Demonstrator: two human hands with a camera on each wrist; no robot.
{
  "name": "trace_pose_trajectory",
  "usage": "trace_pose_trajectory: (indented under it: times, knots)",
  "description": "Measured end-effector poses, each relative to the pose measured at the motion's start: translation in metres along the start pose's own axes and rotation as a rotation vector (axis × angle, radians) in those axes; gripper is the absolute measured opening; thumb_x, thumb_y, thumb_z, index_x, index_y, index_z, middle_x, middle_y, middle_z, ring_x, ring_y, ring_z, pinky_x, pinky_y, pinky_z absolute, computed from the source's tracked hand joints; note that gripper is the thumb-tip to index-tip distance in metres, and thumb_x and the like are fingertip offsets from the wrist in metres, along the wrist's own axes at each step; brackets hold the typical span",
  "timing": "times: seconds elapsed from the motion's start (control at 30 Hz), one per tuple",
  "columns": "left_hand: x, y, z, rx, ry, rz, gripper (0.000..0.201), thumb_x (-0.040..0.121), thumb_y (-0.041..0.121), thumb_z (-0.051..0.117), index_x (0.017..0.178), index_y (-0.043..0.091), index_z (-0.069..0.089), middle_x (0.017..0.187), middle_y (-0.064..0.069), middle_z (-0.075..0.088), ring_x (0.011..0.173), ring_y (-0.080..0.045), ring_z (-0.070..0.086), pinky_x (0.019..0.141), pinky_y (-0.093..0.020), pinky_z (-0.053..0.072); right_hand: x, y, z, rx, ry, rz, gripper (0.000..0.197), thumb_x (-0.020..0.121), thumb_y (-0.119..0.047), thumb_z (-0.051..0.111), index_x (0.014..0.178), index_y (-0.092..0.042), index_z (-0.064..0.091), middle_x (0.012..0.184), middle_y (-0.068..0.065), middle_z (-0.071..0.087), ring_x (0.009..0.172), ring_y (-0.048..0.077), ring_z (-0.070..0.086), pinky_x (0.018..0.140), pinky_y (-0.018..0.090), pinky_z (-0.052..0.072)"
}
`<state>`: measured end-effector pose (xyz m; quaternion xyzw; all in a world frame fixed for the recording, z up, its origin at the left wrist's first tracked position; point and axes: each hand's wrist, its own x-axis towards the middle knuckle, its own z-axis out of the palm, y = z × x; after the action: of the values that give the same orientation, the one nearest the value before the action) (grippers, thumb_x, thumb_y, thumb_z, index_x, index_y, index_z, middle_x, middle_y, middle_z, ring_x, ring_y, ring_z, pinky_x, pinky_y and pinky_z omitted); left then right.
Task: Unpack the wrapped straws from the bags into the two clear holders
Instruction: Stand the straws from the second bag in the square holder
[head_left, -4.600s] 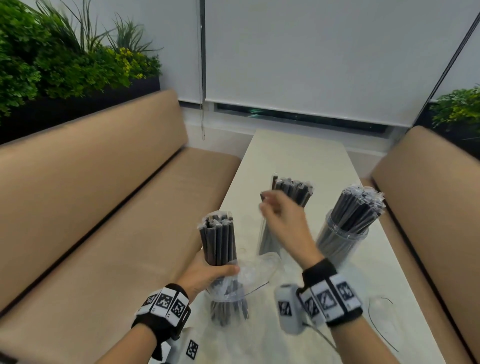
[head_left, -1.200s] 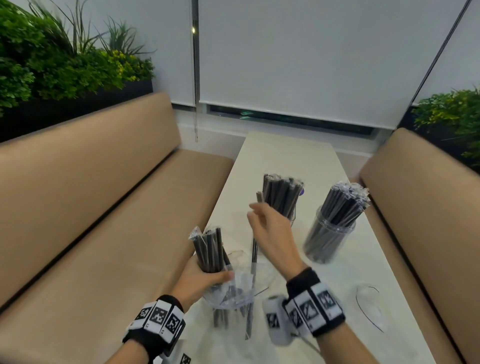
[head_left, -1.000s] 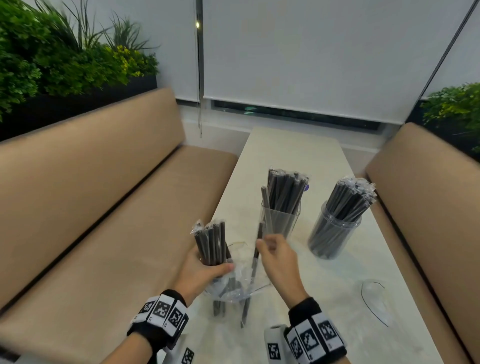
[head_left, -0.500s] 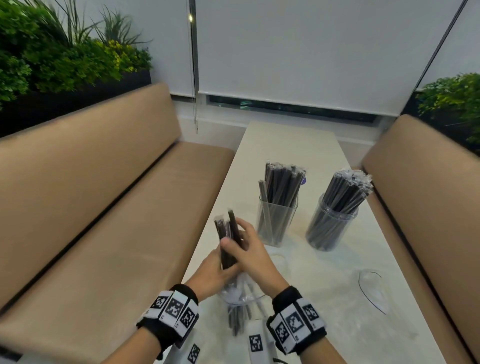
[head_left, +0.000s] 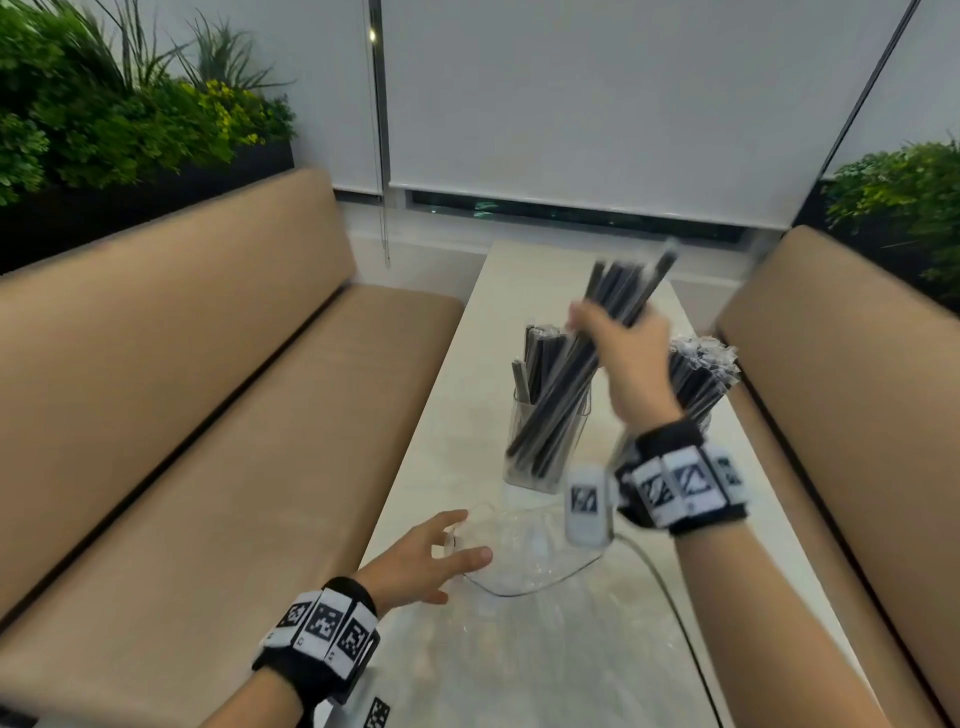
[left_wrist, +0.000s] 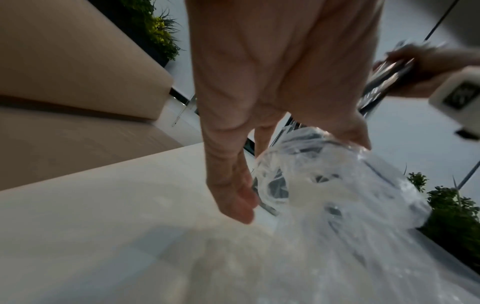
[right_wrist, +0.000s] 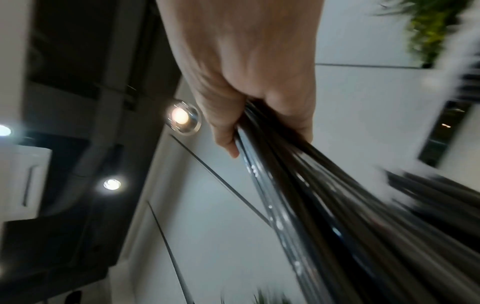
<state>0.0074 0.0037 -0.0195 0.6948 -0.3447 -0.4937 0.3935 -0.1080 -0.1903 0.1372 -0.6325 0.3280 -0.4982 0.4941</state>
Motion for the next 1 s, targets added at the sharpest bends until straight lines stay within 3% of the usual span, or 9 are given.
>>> trace_pose_trajectory:
  times: [0.13, 0.27, 0.37, 0.43, 0.5, 0.7, 0.8, 0.9, 1.0]
  knots:
    - [-0.003, -0.005, -0.001, -0.024, 0.051, -0.022, 0.066, 0.082, 0.051, 0.066, 0.139, 0.037, 0.037, 0.129, 0.004, 0.048, 0.111, -0.013, 0.057, 0.081, -0.027, 0.053, 0.052, -0.065, -0.008, 0.044, 0.217, -0.291, 0.017, 0.078, -0.016, 0.073, 0.091, -0.013, 0.063, 0.087, 0.006, 0.073, 0.081, 0.018, 0.072, 0.080, 0.035, 0.060]
    - [-0.005, -0.010, -0.008, -0.049, 0.069, -0.003, 0.066, 0.078, 0.057, 0.067, 0.136, 0.037, 0.042, 0.126, 0.005, 0.053, 0.104, -0.009, 0.063, 0.084, -0.028, 0.054, 0.054, -0.050, 0.016, -0.122, 0.206, -0.347, 0.036, 0.084, -0.019, 0.072, 0.115, -0.005, 0.061, 0.103, -0.004, 0.068, 0.090, 0.007, 0.065, 0.086, 0.023, 0.056]
    - [-0.009, -0.012, -0.013, -0.085, 0.065, 0.009, 0.078, 0.063, 0.066, 0.070, 0.131, 0.039, 0.045, 0.121, 0.006, 0.058, 0.103, -0.009, 0.066, 0.081, -0.026, 0.053, 0.042, -0.014, 0.029, -0.198, 0.156, -0.346, 0.036, 0.084, -0.021, 0.071, 0.113, -0.003, 0.060, 0.093, 0.001, 0.068, 0.082, 0.014, 0.064, 0.079, 0.031, 0.056]
    - [-0.010, -0.014, -0.014, -0.105, 0.072, 0.005, 0.079, 0.056, 0.066, 0.069, 0.127, 0.040, 0.048, 0.119, 0.005, 0.060, 0.101, -0.009, 0.067, 0.083, -0.028, 0.052, 0.035, -0.001, 0.034, -0.211, 0.161, -0.378, 0.030, 0.083, -0.018, 0.072, 0.105, -0.001, 0.060, 0.082, 0.007, 0.067, 0.071, 0.017, 0.059, 0.069, 0.023, 0.051]
    - [-0.012, -0.016, -0.014, -0.099, 0.077, -0.004, 0.069, 0.066, 0.061, 0.070, 0.127, 0.039, 0.048, 0.120, 0.003, 0.059, 0.101, -0.010, 0.067, 0.087, -0.031, 0.053, 0.029, 0.003, 0.038, -0.227, 0.161, -0.431, 0.027, 0.082, -0.016, 0.072, 0.100, 0.000, 0.059, 0.080, 0.018, 0.067, 0.068, 0.025, 0.057, 0.060, 0.015, 0.043]
    - [-0.012, -0.019, -0.014, -0.079, 0.083, -0.026, 0.048, 0.085, 0.045, 0.065, 0.129, 0.037, 0.048, 0.119, 0.004, 0.060, 0.100, -0.010, 0.067, 0.089, -0.032, 0.052, 0.023, -0.004, 0.037, -0.206, 0.224, -0.468, 0.032, 0.081, -0.022, 0.074, 0.096, 0.003, 0.059, 0.078, 0.020, 0.069, 0.070, 0.036, 0.064, 0.066, 0.038, 0.053]
    - [-0.012, -0.018, -0.017, -0.082, 0.080, -0.022, 0.055, 0.080, 0.053, 0.068, 0.128, 0.038, 0.049, 0.116, 0.007, 0.062, 0.101, -0.010, 0.067, 0.089, -0.032, 0.053, 0.029, -0.003, 0.035, -0.187, 0.219, -0.426, 0.033, 0.081, -0.024, 0.073, 0.103, -0.002, 0.061, 0.080, 0.009, 0.070, 0.072, 0.028, 0.068, 0.070, 0.033, 0.056]
    - [-0.013, -0.019, -0.019, -0.102, 0.085, -0.008, 0.074, 0.057, 0.067, 0.067, 0.125, 0.042, 0.050, 0.115, 0.008, 0.063, 0.099, -0.009, 0.068, 0.084, -0.027, 0.054, 0.041, 0.014, 0.032, -0.208, 0.213, -0.321, 0.030, 0.083, -0.020, 0.071, 0.106, -0.003, 0.062, 0.078, -0.005, 0.064, 0.066, 0.002, 0.061, 0.069, 0.018, 0.052]
    - [-0.013, -0.022, -0.020, -0.128, 0.094, -0.013, 0.074, 0.056, 0.067, 0.067, 0.124, 0.042, 0.051, 0.117, 0.007, 0.063, 0.097, -0.009, 0.069, 0.084, -0.028, 0.054, 0.051, 0.037, 0.025, -0.160, 0.246, -0.206, 0.029, 0.083, -0.018, 0.071, 0.107, -0.003, 0.063, 0.079, -0.008, 0.063, 0.062, -0.013, 0.057, 0.062, 0.003, 0.046]
